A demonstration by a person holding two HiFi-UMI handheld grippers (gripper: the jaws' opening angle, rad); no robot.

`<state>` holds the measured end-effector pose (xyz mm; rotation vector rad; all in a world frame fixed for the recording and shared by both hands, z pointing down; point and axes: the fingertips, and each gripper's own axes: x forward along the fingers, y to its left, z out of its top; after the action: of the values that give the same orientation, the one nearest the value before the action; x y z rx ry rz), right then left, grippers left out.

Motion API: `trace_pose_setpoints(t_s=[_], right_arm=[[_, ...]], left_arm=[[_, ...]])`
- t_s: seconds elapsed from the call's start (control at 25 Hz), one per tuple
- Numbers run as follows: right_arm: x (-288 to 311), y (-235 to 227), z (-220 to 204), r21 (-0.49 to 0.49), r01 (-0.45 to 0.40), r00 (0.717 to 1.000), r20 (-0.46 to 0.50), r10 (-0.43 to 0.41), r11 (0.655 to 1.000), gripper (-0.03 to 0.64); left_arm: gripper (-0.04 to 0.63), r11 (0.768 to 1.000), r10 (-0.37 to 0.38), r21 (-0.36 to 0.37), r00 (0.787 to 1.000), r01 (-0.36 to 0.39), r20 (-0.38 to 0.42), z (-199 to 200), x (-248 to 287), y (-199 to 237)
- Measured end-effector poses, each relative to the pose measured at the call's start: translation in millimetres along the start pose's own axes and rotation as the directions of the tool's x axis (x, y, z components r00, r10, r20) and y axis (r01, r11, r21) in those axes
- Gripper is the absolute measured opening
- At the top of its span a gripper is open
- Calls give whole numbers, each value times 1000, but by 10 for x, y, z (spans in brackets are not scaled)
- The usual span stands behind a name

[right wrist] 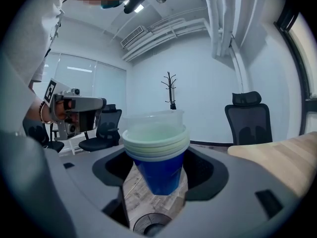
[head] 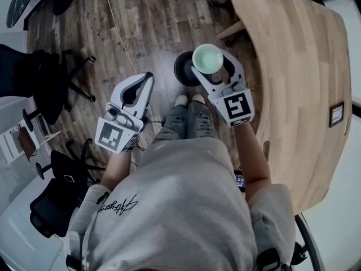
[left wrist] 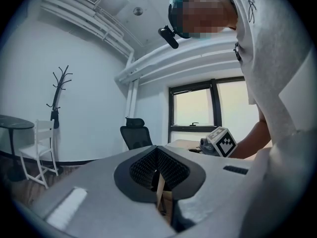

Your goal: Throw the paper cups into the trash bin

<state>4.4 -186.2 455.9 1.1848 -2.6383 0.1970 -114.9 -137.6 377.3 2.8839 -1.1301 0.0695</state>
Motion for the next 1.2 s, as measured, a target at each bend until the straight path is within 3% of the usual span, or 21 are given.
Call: trace_pose_setpoints(t_s=[0.4,0.64,1.2], right_arm=[[268,151,-381,-2,-67,998,-16,67,998,318],[427,235,-741,33,-96,992,-81,99,995,318],[763,436,-1610,98,-108,979,-164,123,989,318]], left_arm=[[3,995,87,-52,996,-88,-27,-446,-85,140],[3,988,117,-91,991,-122,-64,-803,-141,190],[3,986,66,-145,993,-80,-99,-1446,-44,144]])
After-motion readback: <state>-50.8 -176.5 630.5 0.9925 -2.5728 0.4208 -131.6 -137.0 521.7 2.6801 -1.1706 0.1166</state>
